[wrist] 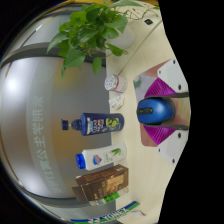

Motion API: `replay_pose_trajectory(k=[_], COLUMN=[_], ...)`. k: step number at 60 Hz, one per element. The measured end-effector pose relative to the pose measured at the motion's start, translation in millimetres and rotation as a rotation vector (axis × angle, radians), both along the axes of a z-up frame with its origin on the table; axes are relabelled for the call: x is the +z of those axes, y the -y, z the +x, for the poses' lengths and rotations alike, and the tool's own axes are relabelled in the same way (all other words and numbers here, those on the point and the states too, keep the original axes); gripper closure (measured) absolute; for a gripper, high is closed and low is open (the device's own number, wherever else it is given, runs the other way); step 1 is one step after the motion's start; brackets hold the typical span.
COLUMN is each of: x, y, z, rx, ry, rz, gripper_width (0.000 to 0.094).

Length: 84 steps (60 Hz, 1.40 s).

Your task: Arrange mouse

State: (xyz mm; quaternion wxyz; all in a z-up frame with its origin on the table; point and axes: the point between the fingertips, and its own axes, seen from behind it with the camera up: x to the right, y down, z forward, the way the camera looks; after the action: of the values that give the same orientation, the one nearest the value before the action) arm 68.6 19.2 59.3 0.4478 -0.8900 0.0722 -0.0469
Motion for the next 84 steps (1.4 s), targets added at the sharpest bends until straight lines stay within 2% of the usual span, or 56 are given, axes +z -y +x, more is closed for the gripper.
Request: replay_pose_trajectory(k=[6, 16, 19, 23, 26, 30, 54, 68, 84], x=[-41.0, -69.1, -65.4, -54.0, -42.8, -24.7, 96.2, 118.1, 127.4], y=[0.1, 2.5, 4.9, 10.2, 15.7, 26.9, 157.0, 229.5, 256.3], z=[18.3, 20.0, 23.0, 22.1, 21.0, 17.3, -21.8, -41.1, -50.4], rx=[0.017, 0.035, 0.030, 0.033, 0.034, 0.034, 0.014, 0.015, 0.026], ry=[-0.002, -0.053, -0.045, -0.024, -0.011, 0.000, 0.098, 0.127, 0.139], rz=[-0.060, -0.118, -0.118, -0.112, -0.104, -0.091, 0.024, 0.025, 0.029], gripper_width=[0.0560, 0.0431, 0.0333, 0.0070, 0.0109, 0.0070, 0.0083, 0.0083, 0.0087])
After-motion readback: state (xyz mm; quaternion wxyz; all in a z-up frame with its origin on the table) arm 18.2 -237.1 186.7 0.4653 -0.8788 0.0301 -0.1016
